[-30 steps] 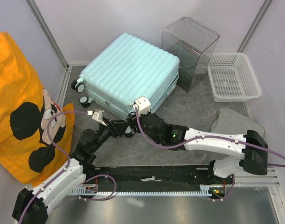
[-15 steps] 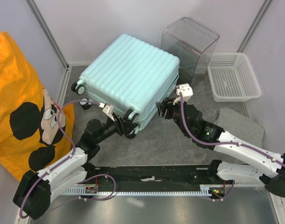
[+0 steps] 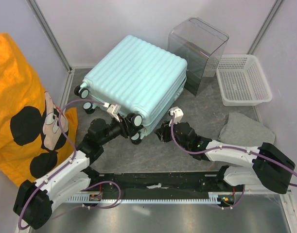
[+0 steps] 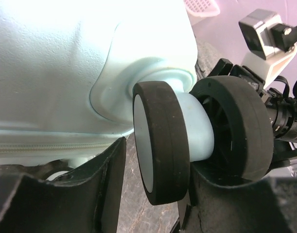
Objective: Open, take out, and arrange the luggage
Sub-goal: Unzip the luggage at the center of the board.
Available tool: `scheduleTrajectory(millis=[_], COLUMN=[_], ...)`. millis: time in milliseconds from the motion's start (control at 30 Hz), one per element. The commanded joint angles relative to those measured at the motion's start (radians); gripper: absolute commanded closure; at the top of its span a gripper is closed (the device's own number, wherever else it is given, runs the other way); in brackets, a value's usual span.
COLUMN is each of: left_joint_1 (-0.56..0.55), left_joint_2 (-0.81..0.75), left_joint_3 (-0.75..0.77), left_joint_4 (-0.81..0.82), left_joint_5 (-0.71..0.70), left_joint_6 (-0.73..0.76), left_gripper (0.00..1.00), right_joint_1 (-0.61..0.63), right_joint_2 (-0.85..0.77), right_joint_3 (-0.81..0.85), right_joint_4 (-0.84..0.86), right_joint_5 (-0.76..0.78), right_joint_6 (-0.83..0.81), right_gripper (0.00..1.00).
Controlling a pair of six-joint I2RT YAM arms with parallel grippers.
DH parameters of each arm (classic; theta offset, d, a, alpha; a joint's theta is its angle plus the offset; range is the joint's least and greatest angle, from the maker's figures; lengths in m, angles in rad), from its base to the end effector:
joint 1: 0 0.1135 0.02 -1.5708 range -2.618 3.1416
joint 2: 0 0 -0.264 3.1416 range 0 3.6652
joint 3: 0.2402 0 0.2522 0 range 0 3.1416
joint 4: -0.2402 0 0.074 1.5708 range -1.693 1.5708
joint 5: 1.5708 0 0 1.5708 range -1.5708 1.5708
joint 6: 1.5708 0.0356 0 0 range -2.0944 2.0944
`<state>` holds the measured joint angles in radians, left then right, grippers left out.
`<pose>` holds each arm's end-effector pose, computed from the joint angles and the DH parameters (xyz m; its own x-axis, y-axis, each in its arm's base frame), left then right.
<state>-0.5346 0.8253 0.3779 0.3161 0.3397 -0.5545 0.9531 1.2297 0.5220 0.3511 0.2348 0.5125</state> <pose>0.1612 -0.1092 0.2415 -0.4984 -0.2818 -0.8199 0.5908 0.5818 -0.5591 0.1565 0.2060 0.2107 -0.5031 0.1153 -0.8565 -0.4818 0.7853 0.3887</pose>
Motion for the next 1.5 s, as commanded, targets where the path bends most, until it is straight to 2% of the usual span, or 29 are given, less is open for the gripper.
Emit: scheduleTrajectory(millis=[0,300,667,833,933,1167,1333,1367,1467], left_joint_1=[-0.002,-0.002,-0.002,-0.002,-0.001,0.007,0.022,0.024,0.03], left_joint_2=[-0.008,0.034,0.141,0.153,0.155,0.156,0.146,0.149,0.149], left_joint_3=[0.093,0.179,0.311,0.345,0.357,0.351,0.323,0.323,0.326], left_joint_4=[-0.087,-0.209,-0.357,-0.377,-0.393,-0.4,-0.37,-0.371,-0.373], left_joint_5=[-0.024,0.007,0.105,0.113,0.116,0.122,0.143,0.147,0.16], left_joint_6=[0.044,0.03,0.067,0.1,0.119,0.143,0.111,0.113,0.114], left_gripper=[0.51,0.53,0.53,0.53,0.53,0.53,0.53,0.53,0.53], right_joint_1=[0.012,0.041,0.087,0.092,0.092,0.092,0.095,0.093,0.105], right_joint_2=[0.073,0.186,0.241,0.251,0.244,0.306,0.309,0.303,0.275], right_joint_3=[0.012,0.033,0.044,0.065,0.055,0.101,0.112,0.108,0.084], right_joint_4=[0.304,0.384,0.419,0.361,0.384,0.371,0.365,0.367,0.396], right_joint_5=[-0.098,-0.103,0.006,0.083,0.095,0.107,0.124,0.133,0.178], right_joint_6=[0.064,0.119,0.141,0.155,0.15,0.164,0.158,0.146,0.114], right_gripper=[0.59,0.61,0.57,0.54,0.53,0.55,0.71,0.81,0.94])
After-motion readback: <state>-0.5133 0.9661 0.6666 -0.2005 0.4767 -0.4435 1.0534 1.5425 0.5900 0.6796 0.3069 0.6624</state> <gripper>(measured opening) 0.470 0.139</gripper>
